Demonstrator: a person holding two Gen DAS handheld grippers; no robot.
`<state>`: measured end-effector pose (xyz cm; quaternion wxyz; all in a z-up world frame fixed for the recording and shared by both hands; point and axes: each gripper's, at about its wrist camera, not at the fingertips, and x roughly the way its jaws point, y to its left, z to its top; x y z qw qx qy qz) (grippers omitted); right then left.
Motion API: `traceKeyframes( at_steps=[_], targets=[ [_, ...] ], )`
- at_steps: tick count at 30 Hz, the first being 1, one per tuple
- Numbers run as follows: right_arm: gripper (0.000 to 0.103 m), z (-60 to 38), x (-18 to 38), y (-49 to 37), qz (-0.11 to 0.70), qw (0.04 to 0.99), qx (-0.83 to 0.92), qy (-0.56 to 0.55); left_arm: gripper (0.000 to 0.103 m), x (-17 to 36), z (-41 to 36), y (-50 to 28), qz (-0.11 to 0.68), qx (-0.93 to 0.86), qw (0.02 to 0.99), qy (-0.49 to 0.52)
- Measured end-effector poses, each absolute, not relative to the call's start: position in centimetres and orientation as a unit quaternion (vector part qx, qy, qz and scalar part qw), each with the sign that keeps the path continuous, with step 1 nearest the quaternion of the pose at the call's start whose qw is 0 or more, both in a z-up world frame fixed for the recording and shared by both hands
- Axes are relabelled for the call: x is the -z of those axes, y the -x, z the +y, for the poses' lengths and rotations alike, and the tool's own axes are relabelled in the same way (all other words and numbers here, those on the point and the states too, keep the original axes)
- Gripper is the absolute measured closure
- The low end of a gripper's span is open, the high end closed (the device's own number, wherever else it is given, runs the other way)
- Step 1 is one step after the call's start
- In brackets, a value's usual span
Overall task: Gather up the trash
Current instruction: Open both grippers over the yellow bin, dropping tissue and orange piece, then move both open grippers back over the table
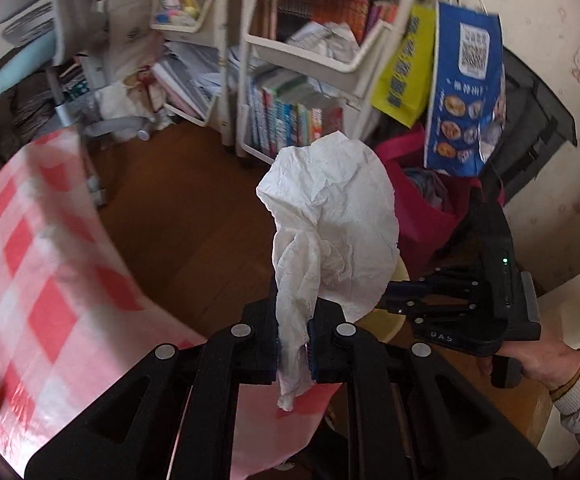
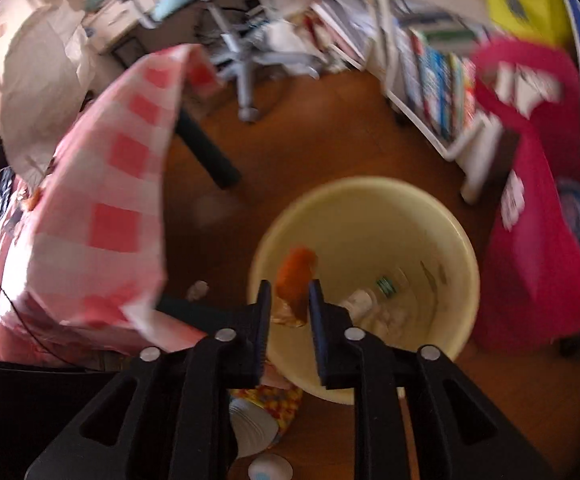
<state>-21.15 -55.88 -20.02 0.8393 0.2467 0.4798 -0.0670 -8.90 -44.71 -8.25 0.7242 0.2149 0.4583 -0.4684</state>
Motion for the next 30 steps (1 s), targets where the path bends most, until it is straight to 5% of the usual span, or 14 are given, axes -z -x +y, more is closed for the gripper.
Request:
traceKeyframes(
  at_steps=[3,11,21,30],
  targets=[
    [0.051,-57.4,20.9,22.9,0.470,0.837,0.100,-0.261,0.091,11.6,-49.8,10.3,0.477,0.490,0.683,-0.257],
    [0.050,-57.6,18.5,26.0,0.442,0.853,0.151,-0.234,0.055,11.7,-50.8,12.2,0.457,0.481,0.696,-0.274],
    [0.035,-47.0,6.1,18.2,0.341,0.932,0.033,-0.121,0.029,2.1,-31.0,9.2,0.385,0.371,0.828,-0.168],
    [0.014,-32.9,-2.5,10.1,0.270,0.957,-0.090,-0.062,0.026,-0.8,-12.6,4.7,0.365,0.214,0.902,-0.082]
  ],
)
